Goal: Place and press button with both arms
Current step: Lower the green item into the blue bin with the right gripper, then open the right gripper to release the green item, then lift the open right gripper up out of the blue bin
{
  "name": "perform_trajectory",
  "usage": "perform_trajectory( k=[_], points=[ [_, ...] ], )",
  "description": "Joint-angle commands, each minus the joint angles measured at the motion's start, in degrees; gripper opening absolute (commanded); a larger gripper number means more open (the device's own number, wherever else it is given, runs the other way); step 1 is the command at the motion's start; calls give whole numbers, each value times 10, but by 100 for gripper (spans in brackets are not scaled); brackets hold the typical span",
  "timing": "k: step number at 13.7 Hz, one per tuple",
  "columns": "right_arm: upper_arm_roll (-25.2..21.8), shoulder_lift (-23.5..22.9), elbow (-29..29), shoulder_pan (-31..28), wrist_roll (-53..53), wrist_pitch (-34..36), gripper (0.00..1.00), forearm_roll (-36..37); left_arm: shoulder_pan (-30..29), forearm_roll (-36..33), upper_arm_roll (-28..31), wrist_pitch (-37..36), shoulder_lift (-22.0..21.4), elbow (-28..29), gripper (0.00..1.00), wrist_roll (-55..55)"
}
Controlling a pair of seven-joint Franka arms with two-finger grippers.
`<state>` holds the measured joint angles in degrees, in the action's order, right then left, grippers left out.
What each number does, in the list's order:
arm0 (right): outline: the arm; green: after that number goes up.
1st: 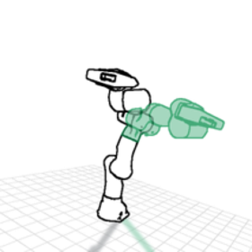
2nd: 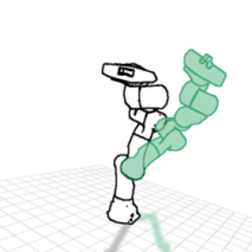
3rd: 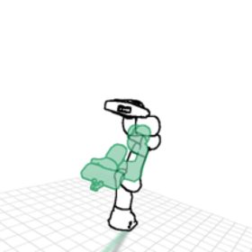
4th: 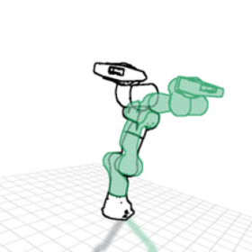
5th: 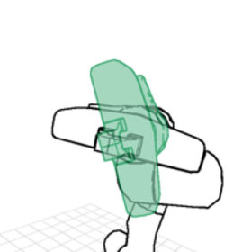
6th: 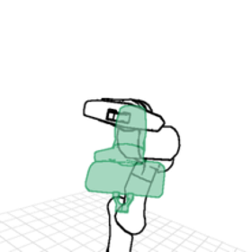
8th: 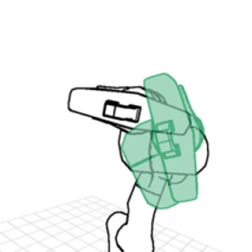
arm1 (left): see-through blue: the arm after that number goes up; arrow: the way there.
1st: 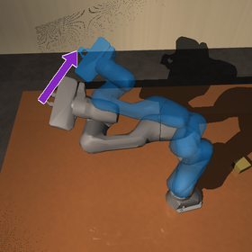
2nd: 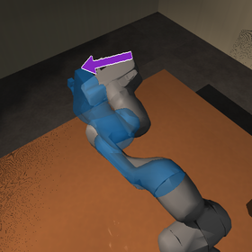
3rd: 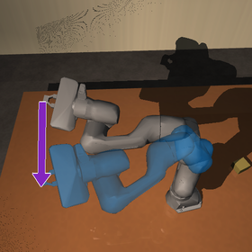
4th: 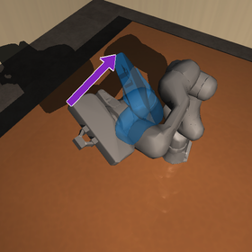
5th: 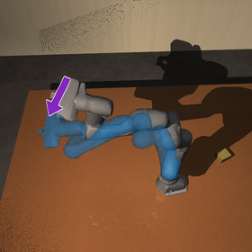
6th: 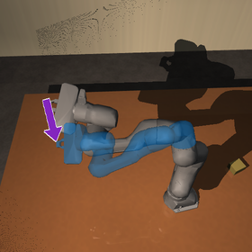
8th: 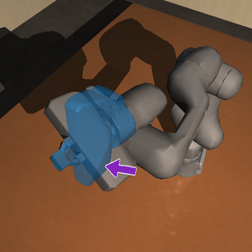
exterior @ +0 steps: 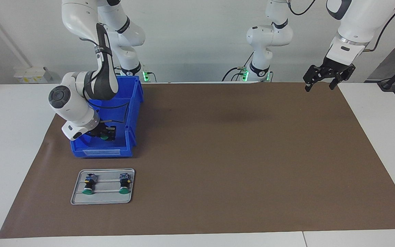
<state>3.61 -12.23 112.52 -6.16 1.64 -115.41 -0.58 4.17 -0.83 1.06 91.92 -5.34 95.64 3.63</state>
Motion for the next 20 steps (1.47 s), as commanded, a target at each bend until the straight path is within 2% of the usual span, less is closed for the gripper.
perform_trajectory(
  k=[1, 4, 5, 7, 8, 12, 20],
  points=[
    [4, 14, 9, -5, -10, -5, 64, 10, -2, -9, -1, -5, -4, 4, 100, -1],
    [5, 22, 7, -5, -11, -2, 68, 10, -2, -10, -1, -5, -4, 4, 100, -1],
    [5, 27, 5, -6, -11, 0, 73, 10, -2, -9, -1, -5, -4, 4, 100, -1],
    [5, 46, 2, -8, -12, 2, 91, 9, -2, -10, -2, -5, -4, 4, 100, -1],
    [5, 57, 0, -10, -16, 2, 96, 9, -2, -9, -1, -5, -4, 4, 100, -1],
    [6, 107, -33, -3, -48, 20, 100, 9, -2, -9, -1, -6, -4, 4, 100, -1],
    [14, 103, -231, 0, -85, 214, 100, 2, -2, -10, -1, -6, -4, 4, 100, -1]
  ],
)
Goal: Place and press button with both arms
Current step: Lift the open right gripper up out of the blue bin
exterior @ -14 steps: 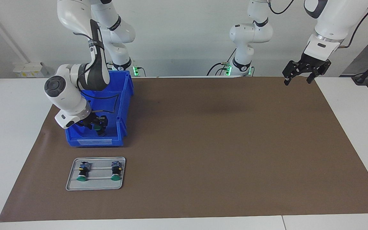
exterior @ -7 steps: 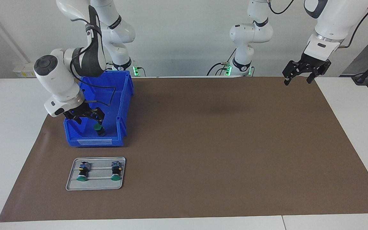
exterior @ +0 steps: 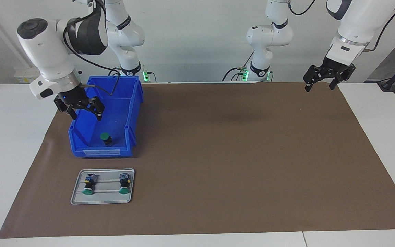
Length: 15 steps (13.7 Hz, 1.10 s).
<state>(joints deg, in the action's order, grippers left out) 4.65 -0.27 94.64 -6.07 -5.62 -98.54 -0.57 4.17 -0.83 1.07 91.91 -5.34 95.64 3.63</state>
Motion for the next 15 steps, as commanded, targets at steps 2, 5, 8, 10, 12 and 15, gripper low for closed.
perform_trajectory(
  k=[2, 5, 8, 10, 12, 15],
  points=[
    [4, -11, -68, 11, -12, 74, 100, 3, -2, -10, -2, -6, -4, 4, 100, -1],
    [4, 12, -58, 29, -13, 101, 100, 7, -2, -10, -1, -5, -4, 4, 100, -1],
    [5, 20, -47, 23, -7, 107, 100, 7, -2, -10, -1, -6, -4, 4, 100, -1],
    [5, 24, -43, 22, -12, 108, 100, 7, -2, -9, -1, -5, -4, 4, 100, -1],
    [5, 26, -38, 22, -14, 107, 100, 6, -2, -10, -1, -5, -4, 4, 100, -1],
    [5, 30, -27, 21, -14, 102, 100, 5, -2, -10, -2, -5, -4, 4, 100, -1]
  ],
)
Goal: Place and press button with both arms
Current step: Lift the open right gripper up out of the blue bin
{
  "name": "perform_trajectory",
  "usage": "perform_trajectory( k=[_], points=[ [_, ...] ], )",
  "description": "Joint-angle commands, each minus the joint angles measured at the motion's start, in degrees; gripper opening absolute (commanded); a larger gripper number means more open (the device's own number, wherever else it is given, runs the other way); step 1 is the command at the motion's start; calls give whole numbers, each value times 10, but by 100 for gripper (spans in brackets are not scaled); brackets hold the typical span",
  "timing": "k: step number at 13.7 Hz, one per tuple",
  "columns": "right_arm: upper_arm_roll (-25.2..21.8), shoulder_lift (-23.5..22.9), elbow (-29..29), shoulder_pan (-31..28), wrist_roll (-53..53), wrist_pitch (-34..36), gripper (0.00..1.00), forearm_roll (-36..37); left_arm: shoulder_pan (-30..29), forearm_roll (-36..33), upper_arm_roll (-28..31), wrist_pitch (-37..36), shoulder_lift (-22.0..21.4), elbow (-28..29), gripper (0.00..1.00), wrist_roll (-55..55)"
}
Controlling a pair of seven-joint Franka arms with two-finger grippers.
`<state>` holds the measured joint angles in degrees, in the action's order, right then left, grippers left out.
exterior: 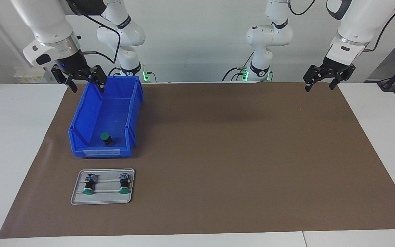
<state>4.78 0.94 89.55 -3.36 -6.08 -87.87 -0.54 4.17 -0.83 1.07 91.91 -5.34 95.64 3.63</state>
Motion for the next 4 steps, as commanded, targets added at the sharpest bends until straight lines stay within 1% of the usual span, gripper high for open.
perform_trajectory(
  k=[1, 4],
  points=[
    [4, 20, 26, -6, -9, -6, 100, 5, -2, -10, -1, -5, -4, 4, 100, -1],
    [3, 20, 28, -5, -9, -8, 100, 5, -2, -10, -1, -5, -4, 4, 100, -1]
  ],
)
